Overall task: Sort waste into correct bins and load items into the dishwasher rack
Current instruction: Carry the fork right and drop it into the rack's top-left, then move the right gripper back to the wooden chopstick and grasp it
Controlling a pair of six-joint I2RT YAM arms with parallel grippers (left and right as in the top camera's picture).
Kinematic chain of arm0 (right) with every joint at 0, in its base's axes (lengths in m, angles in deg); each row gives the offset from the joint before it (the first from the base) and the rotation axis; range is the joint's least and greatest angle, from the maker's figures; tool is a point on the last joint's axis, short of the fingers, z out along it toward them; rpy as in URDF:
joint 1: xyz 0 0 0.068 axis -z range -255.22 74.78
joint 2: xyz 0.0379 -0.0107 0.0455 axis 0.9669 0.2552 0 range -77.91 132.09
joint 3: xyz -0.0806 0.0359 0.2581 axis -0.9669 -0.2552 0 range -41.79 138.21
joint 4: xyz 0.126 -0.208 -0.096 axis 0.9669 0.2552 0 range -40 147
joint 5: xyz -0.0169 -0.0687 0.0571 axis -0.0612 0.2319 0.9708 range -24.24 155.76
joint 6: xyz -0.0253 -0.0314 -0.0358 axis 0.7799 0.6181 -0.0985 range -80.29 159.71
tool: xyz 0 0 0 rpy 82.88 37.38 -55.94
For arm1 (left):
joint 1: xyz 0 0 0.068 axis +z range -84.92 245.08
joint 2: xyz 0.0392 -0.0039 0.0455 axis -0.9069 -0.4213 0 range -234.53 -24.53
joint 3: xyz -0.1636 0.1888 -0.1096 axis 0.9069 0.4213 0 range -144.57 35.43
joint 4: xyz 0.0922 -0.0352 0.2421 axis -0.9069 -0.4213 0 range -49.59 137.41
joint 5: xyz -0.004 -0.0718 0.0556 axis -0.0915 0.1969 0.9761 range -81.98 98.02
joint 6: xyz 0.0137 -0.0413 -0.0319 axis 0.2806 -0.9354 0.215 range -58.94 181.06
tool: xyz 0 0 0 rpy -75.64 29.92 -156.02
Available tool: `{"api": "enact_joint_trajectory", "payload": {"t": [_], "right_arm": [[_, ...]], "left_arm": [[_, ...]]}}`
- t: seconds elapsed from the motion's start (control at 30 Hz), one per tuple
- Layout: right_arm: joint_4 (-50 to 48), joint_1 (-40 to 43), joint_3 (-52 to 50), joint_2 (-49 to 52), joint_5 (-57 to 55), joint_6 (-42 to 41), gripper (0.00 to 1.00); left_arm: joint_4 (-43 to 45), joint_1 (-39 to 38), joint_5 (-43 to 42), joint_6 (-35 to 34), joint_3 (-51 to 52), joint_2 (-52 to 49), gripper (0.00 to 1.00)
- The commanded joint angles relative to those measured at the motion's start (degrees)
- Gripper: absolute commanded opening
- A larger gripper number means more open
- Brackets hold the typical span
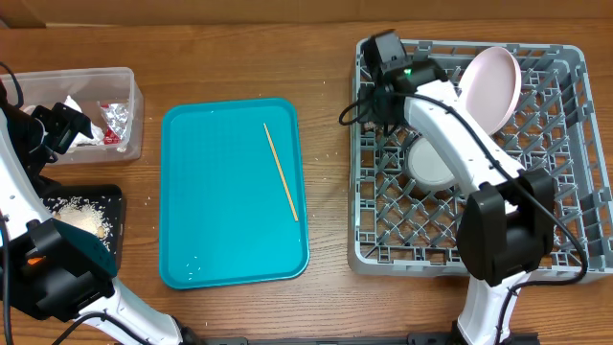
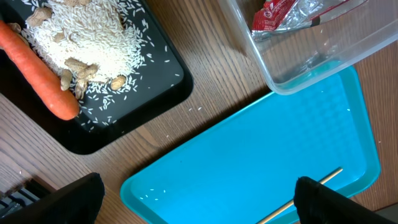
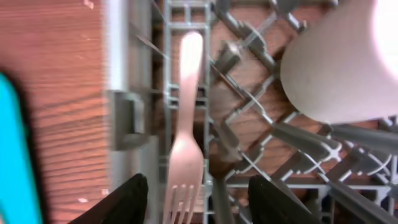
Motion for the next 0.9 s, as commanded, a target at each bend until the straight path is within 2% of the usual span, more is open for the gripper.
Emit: {"api": "enact_joint_trajectory", "payload": {"t": [0.0,0.17,0.27,0.37,0.57,0.87], "right_arm": [[0.50,-2.03,4.57,-5.92,3.72,-0.24,0.56],[-0.61,-5.88,4.57,-8.07,12.22,-0.22,0.56],[-2.03,-9.20,3.34,-7.19,12.90,-0.17,0.56],[-4.52,-12.48,1.64,-5.22,11.91,-0.20,0.63],[-7.45,-17.31,0.17,2.95,10.62,-0.22,0.64],[-10.05,-21.57,0.17,14.03,10.05,1.11,0.59]], "left_arm": [[-0.09,-0.37,0.81,-0.35,-0.94,1.38,1.00],[-0.09,-0.37,0.81,-0.37,-0.94,1.38,1.00],[-0.09,-0.37,0.83,-0.37,-0.94,1.38,1.00],[-0.07,-0.37,0.81,-0.37,-0.94,1.38,0.99],[-0.09,-0.39,0.81,-0.35,-0.94,1.38,1.00],[-0.09,-0.37,0.81,-0.35,-0.94,1.38,1.00]]}}
